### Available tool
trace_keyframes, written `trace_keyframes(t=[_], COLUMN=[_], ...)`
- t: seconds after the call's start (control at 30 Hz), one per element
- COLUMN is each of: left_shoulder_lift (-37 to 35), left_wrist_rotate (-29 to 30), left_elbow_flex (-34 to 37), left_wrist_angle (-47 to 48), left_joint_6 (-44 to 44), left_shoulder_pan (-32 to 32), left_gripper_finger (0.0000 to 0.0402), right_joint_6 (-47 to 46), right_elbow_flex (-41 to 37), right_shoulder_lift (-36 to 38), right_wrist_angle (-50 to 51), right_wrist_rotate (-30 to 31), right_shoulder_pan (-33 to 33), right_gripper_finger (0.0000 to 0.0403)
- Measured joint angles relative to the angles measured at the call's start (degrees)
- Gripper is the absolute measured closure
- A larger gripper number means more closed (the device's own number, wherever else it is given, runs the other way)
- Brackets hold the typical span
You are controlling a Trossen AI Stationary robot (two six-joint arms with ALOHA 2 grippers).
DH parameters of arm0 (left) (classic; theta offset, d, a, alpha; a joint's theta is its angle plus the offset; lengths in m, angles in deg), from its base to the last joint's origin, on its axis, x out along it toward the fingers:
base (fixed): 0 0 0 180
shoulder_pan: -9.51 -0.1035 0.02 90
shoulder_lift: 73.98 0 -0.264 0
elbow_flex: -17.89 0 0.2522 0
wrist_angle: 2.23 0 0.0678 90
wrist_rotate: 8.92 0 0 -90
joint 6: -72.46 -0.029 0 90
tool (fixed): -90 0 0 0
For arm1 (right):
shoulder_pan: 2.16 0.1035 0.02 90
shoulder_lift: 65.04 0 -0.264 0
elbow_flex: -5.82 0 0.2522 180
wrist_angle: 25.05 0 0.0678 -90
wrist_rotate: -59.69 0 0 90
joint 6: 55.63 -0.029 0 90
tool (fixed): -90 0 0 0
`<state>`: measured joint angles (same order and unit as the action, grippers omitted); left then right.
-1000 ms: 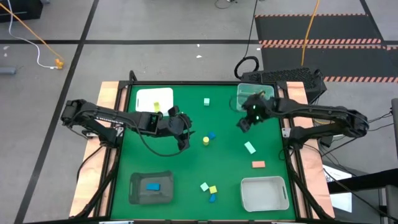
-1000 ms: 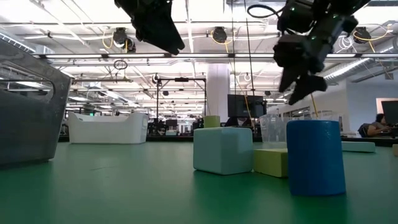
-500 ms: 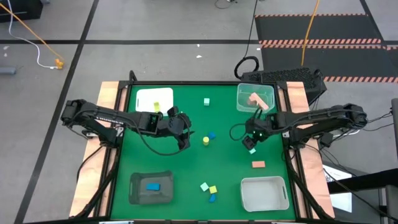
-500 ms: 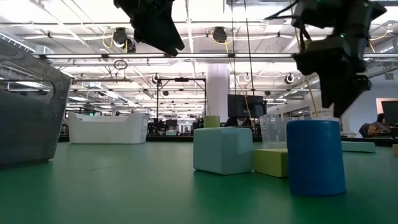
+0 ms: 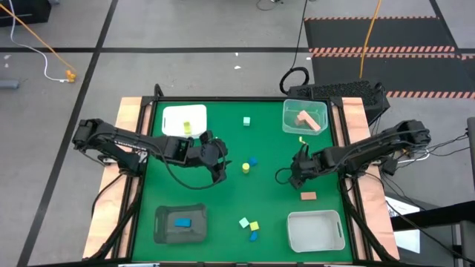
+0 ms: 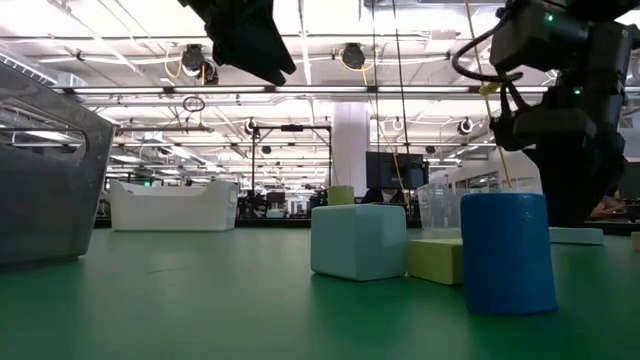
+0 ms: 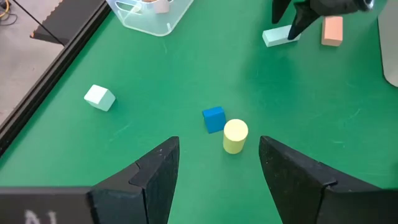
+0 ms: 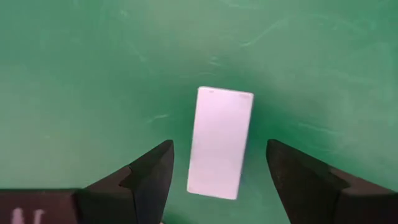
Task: Sort & place blocks by color
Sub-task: Put the middle light blue block into the gray bin
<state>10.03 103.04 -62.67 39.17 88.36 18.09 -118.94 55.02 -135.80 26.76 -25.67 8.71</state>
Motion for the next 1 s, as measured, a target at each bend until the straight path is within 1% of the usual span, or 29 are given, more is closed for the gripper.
trace_keyframes(t=[0.23,0.37,0.47,0.6,0.63,0.73,0.83,0.93,1.0], left_shoulder_lift=[0.00,0.00,0.00,0.00,0.00,0.00,0.00,0.00,0.00], left_wrist_rotate=[0.02,0.02,0.02,0.02,0.02,0.02,0.05,0.06,0.07], left_elbow_flex=[0.00,0.00,0.00,0.00,0.00,0.00,0.00,0.00,0.00], left_wrist_angle=[0.02,0.02,0.01,0.02,0.02,0.02,0.08,0.26,0.43], left_joint_6=[1.16,1.16,1.14,1.13,1.13,1.18,2.23,2.87,3.61], left_shoulder_pan=[0.60,0.94,1.24,1.62,1.70,1.71,1.70,1.70,1.70], left_gripper_finger=[0.0179,0.0179,0.0179,0.0179,0.0179,0.0179,0.0179,0.0179,0.0179], right_joint_6=[1.03,0.77,-0.56,-0.69,-0.61,-0.54,-0.60,-2.38,-2.62], right_elbow_flex=[0.24,0.18,0.17,0.13,0.13,0.07,-0.21,-0.24,-0.16], right_shoulder_lift=[-7.28,-8.97,-8.99,-8.80,-8.64,-7.23,-3.71,2.10,6.00], right_wrist_angle=[-1.20,-1.79,-1.74,-1.48,-1.42,-1.74,-1.68,-2.58,-3.84], right_wrist_rotate=[1.81,2.02,3.01,3.12,2.98,2.72,1.53,0.79,1.34], right_shoulder_pan=[1.31,1.29,1.29,1.29,1.28,1.26,1.21,1.27,1.25], right_gripper_finger=[0.0183,0.0200,0.0229,0.0288,0.0293,0.0293,0.0293,0.0293,0.0293])
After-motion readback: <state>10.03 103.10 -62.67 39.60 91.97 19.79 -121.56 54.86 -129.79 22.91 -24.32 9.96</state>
